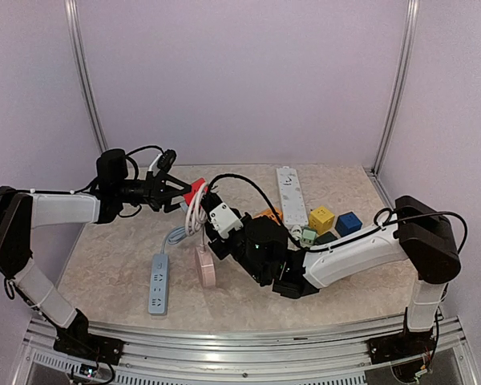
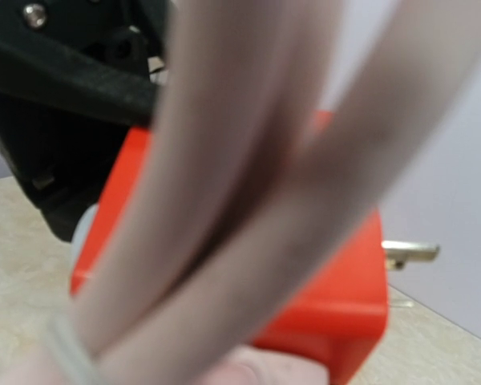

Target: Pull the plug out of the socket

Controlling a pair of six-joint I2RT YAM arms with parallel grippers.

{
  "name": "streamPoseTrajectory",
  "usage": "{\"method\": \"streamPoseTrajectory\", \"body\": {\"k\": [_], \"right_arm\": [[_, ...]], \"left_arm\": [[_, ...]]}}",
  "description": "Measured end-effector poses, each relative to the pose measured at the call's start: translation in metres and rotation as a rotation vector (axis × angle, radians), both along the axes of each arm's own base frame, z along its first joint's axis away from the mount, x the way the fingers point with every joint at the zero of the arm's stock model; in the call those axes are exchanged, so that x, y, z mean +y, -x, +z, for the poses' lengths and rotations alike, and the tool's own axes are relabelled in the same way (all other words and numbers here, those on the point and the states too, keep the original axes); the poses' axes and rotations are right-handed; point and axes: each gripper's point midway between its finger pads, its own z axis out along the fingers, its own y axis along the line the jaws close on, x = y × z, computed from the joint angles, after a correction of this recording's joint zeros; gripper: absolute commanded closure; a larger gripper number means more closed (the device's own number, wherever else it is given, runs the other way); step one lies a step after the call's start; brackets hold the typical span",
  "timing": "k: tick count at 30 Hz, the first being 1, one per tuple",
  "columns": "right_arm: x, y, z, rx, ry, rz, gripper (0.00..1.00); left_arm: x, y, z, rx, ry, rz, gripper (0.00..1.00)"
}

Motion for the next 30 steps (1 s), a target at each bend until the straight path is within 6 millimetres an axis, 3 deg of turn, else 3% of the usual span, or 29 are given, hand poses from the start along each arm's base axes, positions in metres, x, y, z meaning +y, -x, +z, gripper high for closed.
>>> {"method": "streamPoseTrajectory", "body": {"k": [30], "right_arm": [[-0.0009,0.0001,-0.0062,0.072,-0.019,0.13,1.0]], "left_arm": [[-0.0014,-0.0005,-0.0088,0.047,-0.021,0.01,0.82]]}}
